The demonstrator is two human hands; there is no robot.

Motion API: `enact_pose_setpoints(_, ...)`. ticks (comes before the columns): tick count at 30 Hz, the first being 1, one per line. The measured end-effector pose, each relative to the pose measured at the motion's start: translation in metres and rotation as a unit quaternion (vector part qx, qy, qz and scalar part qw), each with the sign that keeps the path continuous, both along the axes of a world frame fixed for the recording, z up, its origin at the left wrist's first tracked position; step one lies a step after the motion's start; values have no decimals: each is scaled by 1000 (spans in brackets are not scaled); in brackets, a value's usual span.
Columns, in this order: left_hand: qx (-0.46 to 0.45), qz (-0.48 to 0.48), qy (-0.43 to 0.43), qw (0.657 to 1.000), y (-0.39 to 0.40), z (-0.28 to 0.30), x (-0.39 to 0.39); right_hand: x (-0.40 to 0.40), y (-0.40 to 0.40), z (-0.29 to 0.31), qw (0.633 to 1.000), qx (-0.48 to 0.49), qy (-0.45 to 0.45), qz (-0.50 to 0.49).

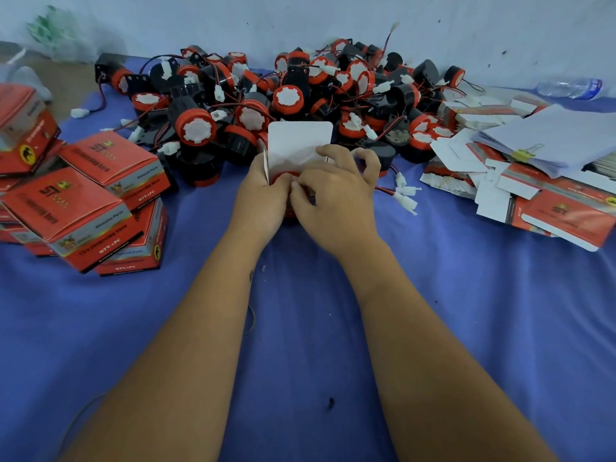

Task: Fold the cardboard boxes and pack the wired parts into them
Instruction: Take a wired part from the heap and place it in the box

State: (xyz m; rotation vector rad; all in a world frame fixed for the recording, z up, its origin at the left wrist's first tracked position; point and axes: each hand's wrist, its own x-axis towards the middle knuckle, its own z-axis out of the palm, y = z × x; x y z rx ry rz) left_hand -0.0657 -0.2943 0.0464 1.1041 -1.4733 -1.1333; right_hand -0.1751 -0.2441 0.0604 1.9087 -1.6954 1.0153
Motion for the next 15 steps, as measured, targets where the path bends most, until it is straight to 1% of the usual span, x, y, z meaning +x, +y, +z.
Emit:
enact_pose_setpoints(2,2,-6,14,1000,-1,-1,-1,2,1,1,996,-83,27,-15)
enact_pose_setpoints(4,-3,7,23,1000,0,-1,-3,7,2,4,988,-156,7,-2)
enact_pose_setpoints(5,-5,22,27,999,1,0,-4,10,3,6,985,-171,-12,15)
enact_pose_setpoints(6,-4,39,37,999,1,0,-4,13,5,6,986,-166,-26,23)
enact_pose_setpoints(7,-4,58,45,997,1,0,-5,16,5,5,990,-135,-37,14)
enact_pose_setpoints(9,-17,110,19,994,1,1,-3,17,3,2,998,-5,-39,-51)
enact_pose_setpoints(10,-25,137,-2,990,1,1,-2,13,0,-1,993,59,-29,-98)
enact_pose_setpoints(12,-28,167,-18,985,-1,1,0,4,-5,-7,979,133,-46,-146)
enact_pose_setpoints(13,-27,169,-20,985,-1,1,0,0,-6,-8,973,153,-92,-148)
enact_pose_setpoints(14,-25,166,-23,985,-2,1,0,-2,-7,-8,961,159,-173,-146)
enact_pose_setpoints(15,-23,163,-26,986,-2,1,0,-3,-8,-6,938,159,-277,-135)
